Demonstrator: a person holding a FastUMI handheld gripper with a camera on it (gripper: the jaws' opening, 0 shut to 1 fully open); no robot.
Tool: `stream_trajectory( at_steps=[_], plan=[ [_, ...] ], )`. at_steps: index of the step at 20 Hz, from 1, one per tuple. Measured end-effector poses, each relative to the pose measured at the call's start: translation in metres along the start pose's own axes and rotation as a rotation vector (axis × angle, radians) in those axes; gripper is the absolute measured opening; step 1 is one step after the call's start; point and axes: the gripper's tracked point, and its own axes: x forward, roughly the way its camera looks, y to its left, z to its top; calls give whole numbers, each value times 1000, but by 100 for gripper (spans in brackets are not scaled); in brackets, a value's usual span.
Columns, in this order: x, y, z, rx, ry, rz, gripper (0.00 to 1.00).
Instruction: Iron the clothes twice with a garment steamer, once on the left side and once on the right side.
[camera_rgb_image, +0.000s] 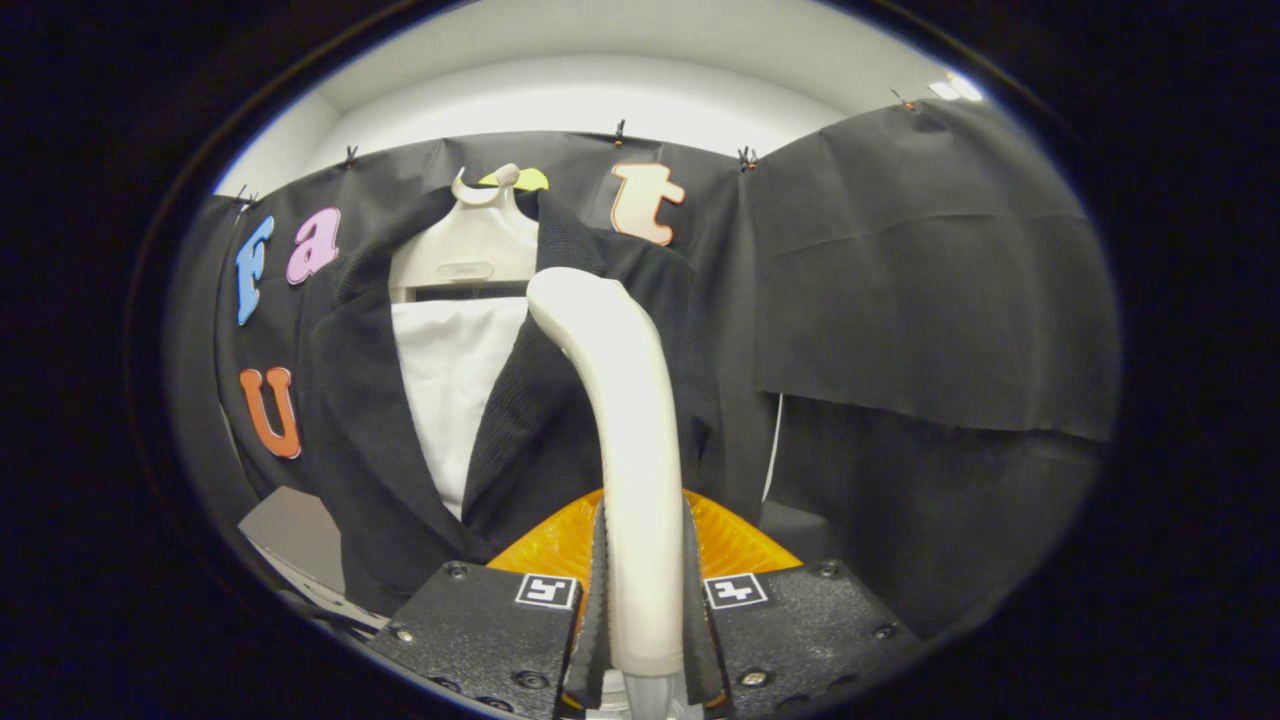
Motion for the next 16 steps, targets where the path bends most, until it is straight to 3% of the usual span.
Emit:
stream_trajectory(
  at_steps=[5, 16],
  plan=[
    [5, -1, -17, -43, 22, -11, 33],
    [-18, 11, -119, -95, 133, 11, 33]
  ],
)
